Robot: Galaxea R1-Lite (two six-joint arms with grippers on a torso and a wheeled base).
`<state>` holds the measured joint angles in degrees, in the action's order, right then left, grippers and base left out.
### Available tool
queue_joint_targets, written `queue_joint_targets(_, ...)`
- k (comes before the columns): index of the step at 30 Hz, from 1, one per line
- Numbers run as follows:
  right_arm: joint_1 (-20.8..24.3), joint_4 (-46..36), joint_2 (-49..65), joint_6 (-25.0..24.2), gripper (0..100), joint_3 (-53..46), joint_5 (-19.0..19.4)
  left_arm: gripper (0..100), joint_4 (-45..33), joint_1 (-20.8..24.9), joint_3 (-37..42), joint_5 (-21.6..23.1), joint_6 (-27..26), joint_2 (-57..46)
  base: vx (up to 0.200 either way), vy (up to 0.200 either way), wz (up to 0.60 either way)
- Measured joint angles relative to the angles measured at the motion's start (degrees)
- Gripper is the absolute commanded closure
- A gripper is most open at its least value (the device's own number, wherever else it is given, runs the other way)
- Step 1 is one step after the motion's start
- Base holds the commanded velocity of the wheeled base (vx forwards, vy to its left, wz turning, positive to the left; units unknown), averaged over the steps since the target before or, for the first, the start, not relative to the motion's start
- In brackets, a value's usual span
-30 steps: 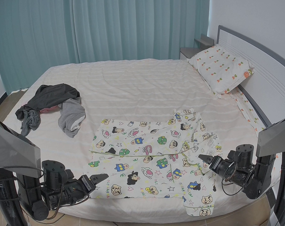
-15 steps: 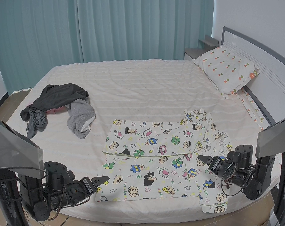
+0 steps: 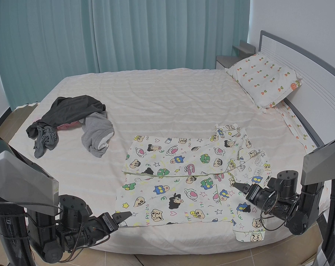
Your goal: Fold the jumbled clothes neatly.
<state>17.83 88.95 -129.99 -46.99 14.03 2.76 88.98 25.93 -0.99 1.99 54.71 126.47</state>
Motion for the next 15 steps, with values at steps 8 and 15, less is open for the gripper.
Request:
queue_joint_targets(8, -0.01, 0.02, -0.20, -0.13, 0, 0.11, 0.17, 0, 0.00, 2.51, -0.02, -12.41, -0.55, 6.91, 0.000, 0.000, 0.00)
queue_joint_targets(15, 0.05, 0.00, -0.33, -0.22, 0, 0.11, 0.17, 0, 0.00, 4.30, -2.62, -14.41, -7.61, 11.85, 0.000, 0.000, 0.00)
